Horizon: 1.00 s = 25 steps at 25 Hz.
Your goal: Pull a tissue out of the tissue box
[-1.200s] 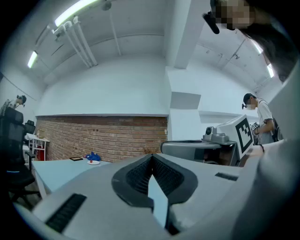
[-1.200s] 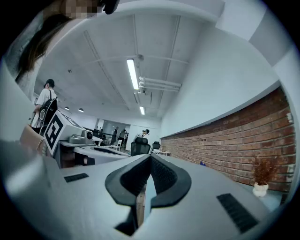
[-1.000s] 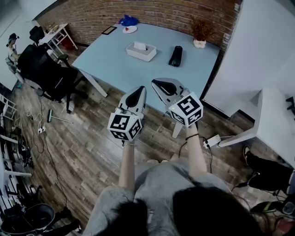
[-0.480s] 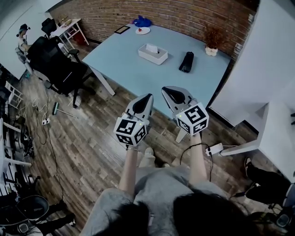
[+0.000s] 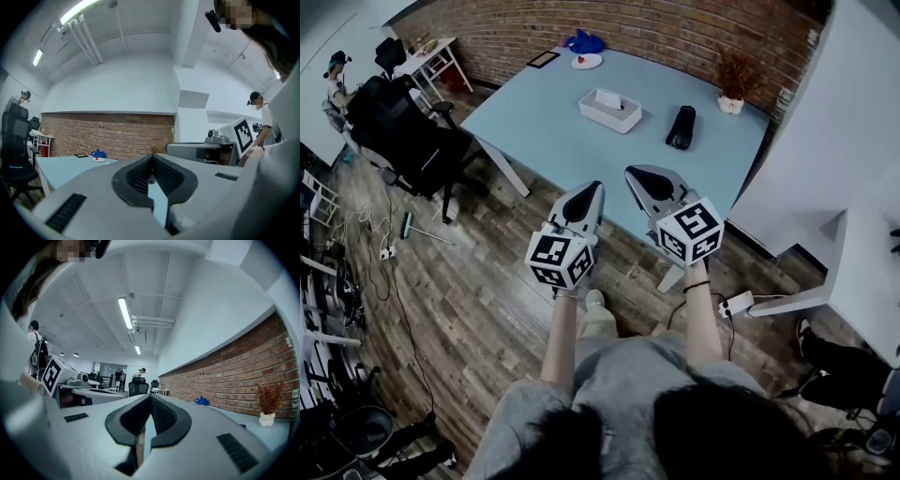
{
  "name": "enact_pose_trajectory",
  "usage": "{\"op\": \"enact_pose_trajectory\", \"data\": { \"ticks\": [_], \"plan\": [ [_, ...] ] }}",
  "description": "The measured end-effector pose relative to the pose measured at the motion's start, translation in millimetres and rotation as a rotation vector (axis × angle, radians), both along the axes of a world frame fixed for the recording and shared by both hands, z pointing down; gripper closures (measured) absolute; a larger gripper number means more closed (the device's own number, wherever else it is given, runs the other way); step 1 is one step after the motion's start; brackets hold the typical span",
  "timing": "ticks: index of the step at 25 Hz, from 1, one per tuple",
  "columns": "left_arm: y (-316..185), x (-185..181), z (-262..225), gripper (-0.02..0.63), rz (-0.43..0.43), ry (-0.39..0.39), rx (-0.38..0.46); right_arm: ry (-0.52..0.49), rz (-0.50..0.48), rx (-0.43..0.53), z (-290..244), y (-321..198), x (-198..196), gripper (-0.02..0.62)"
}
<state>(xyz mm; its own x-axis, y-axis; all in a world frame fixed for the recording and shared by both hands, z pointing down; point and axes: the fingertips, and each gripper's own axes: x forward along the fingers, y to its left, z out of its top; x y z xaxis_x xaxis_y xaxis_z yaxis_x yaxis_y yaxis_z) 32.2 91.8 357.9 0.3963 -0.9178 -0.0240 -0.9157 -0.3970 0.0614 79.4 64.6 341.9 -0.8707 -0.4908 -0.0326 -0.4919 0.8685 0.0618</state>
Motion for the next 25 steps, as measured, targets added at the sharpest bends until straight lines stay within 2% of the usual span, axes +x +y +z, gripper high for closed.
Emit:
{"op": "enact_pose_trajectory", "data": {
  "ticks": [8, 19, 25],
  "plan": [
    [-45, -29, 1, 0.603, 0.102, -0.008, -0.002, 0.006, 0.024, -0.023, 5, -43, -35, 0.597],
    [-106, -75, 13, 0.603, 0.199, 0.025, -0.041, 0.059, 0.117, -0.053, 17, -98, -79, 0.597],
    [-129, -101, 18, 0.603, 0.249, 0.011, -0.043, 0.053, 0.168, -0.062, 19, -125, -105, 0.597]
  ]
}}
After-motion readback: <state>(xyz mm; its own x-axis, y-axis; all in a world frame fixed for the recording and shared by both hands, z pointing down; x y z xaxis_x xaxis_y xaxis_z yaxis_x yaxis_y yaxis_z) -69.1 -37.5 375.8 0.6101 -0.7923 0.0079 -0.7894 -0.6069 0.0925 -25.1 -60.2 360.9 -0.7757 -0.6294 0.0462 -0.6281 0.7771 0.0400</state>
